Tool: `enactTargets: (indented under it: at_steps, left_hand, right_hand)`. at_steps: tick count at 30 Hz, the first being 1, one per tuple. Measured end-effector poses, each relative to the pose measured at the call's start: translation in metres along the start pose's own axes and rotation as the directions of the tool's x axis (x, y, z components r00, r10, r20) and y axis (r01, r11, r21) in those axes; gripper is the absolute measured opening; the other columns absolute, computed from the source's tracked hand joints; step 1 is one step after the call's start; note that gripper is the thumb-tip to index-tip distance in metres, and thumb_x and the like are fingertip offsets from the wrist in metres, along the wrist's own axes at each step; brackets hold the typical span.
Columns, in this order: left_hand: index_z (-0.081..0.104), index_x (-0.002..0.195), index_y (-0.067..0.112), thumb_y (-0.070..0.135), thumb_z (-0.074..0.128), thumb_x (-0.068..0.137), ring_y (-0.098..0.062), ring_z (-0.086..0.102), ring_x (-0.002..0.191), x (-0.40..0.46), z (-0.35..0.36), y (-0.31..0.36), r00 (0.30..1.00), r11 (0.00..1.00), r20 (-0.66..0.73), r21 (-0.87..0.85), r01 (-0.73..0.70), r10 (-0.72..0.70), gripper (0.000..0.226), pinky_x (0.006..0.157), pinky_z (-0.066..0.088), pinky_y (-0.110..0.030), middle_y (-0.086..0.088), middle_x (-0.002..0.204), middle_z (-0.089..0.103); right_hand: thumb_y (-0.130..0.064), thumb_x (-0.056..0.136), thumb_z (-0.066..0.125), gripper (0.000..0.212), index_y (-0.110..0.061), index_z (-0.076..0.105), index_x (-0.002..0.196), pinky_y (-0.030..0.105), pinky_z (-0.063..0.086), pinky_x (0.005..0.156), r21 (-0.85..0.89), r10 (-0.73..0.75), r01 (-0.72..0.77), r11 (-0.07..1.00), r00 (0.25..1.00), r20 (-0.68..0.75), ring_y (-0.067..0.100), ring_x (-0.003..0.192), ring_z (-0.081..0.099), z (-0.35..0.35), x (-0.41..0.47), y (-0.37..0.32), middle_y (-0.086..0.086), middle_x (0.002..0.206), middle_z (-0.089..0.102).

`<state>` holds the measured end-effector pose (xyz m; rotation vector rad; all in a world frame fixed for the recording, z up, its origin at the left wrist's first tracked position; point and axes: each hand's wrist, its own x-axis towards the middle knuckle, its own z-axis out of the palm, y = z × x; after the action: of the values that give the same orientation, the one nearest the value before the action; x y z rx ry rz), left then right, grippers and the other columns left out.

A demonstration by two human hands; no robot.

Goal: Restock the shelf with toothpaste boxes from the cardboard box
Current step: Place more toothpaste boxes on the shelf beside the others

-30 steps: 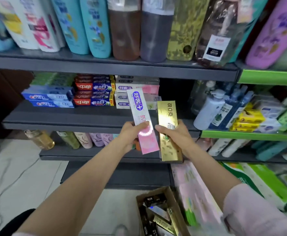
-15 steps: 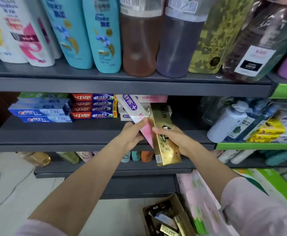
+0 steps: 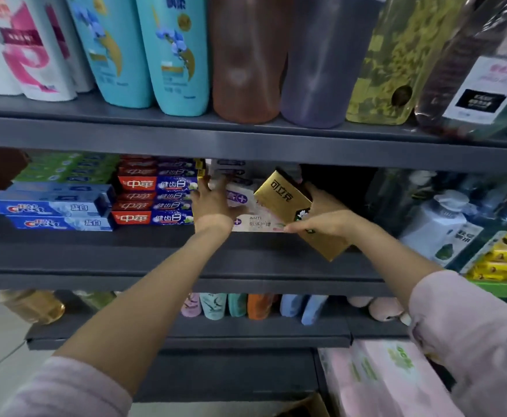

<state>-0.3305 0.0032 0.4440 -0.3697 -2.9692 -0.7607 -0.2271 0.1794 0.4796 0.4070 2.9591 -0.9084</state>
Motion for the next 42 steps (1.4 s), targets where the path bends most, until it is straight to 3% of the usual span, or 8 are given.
enactTargets:
  at_steps: [5,9,13,16,26,32,37,42]
  left_hand:
    - [0.03,0.138,0.02,0.044,0.069,0.08,-0.038,0.03,0.132,0.01,0.019,-0.007,0.995,0.948,-0.092,0.312,0.067,-0.04,0.074,0.104,0.032,-0.048,-0.019,0.142,0.03]
    - [0.018,0.146,0.02,0.034,0.063,0.087,-0.035,0.004,0.145,0.011,0.03,0.007,0.964,0.862,-0.103,0.478,-0.167,0.244,0.075,0.115,0.015,-0.05,-0.012,0.157,0.002]
    - [0.011,0.151,0.025,0.039,0.057,0.09,-0.028,-0.003,0.147,0.015,0.042,0.029,0.831,0.748,0.141,0.375,-0.547,0.538,0.077,0.117,0.005,-0.052,0.0,0.16,-0.003]
    - [0.006,0.151,0.035,0.051,0.055,0.088,-0.031,-0.008,0.147,0.027,0.049,0.039,0.838,0.778,0.21,0.31,-0.546,0.504,0.081,0.111,0.0,-0.064,0.005,0.16,-0.003]
    - [0.026,0.147,0.034,0.009,0.055,0.091,-0.026,0.021,0.143,0.039,0.037,0.049,0.878,0.832,0.147,0.281,-0.478,0.455,0.068,0.103,0.006,-0.074,0.0,0.151,0.033]
    - [0.013,0.147,0.018,0.055,0.071,0.071,-0.037,0.014,0.143,0.033,0.049,0.061,0.897,0.829,0.196,0.344,-0.441,0.395,0.102,0.103,0.006,-0.073,-0.005,0.153,0.024]
    - [0.021,0.141,0.015,0.044,0.077,0.07,-0.039,0.017,0.141,0.034,0.05,0.061,0.892,0.809,0.185,0.377,-0.451,0.412,0.095,0.105,0.011,-0.073,-0.006,0.149,0.029]
    - [0.025,0.139,0.016,0.039,0.079,0.069,-0.039,0.023,0.138,0.035,0.052,0.063,0.889,0.802,0.197,0.384,-0.457,0.413,0.091,0.108,0.017,-0.069,-0.007,0.145,0.034]
  right_hand:
    - [-0.039,0.063,0.084,0.096,-0.028,0.031,0.142,0.031,0.034,0.104,-0.12,-0.071,0.059,0.991,0.993,-0.099,0.023,0.133,0.035,0.021,0.029,0.014,0.001,0.145,0.038]
    - [-0.037,0.072,0.078,0.076,-0.021,0.039,0.137,0.031,0.031,0.106,-0.159,-0.003,-0.034,0.987,0.974,-0.228,0.031,0.133,0.023,0.028,0.028,0.042,0.012,0.143,0.026]
    - [-0.027,0.082,0.07,0.069,-0.019,0.035,0.141,0.037,0.034,0.104,-0.239,0.041,-0.113,0.965,0.957,-0.287,0.034,0.131,0.026,0.012,0.023,0.061,0.014,0.141,0.029]
    - [-0.022,0.084,0.067,0.071,-0.025,0.031,0.145,0.042,0.037,0.103,-0.351,0.021,-0.129,0.927,0.955,-0.295,0.032,0.13,0.03,-0.003,0.03,0.066,0.011,0.14,0.032]
    - [-0.012,0.092,0.05,0.052,-0.018,0.035,0.141,0.04,0.043,0.093,-0.565,0.005,-0.151,0.811,0.968,-0.25,0.03,0.129,0.037,-0.013,0.063,0.089,0.011,0.137,0.038]
    - [-0.008,0.092,0.048,0.065,-0.022,0.019,0.149,0.044,0.039,0.102,-0.465,0.088,-0.218,0.858,0.954,-0.286,0.035,0.135,0.03,-0.004,0.084,0.098,0.011,0.148,0.03]
    - [-0.025,0.086,0.066,0.078,-0.026,0.02,0.149,0.04,0.021,0.116,0.171,0.042,0.009,0.985,0.955,-0.293,0.032,0.141,0.017,0.02,0.07,0.097,0.012,0.152,0.014]
    - [-0.021,0.096,0.05,0.043,-0.014,0.047,0.138,0.039,0.032,0.109,-0.097,0.037,-0.102,0.99,0.854,-0.518,0.034,0.129,0.03,0.033,0.077,0.109,0.017,0.14,0.032]
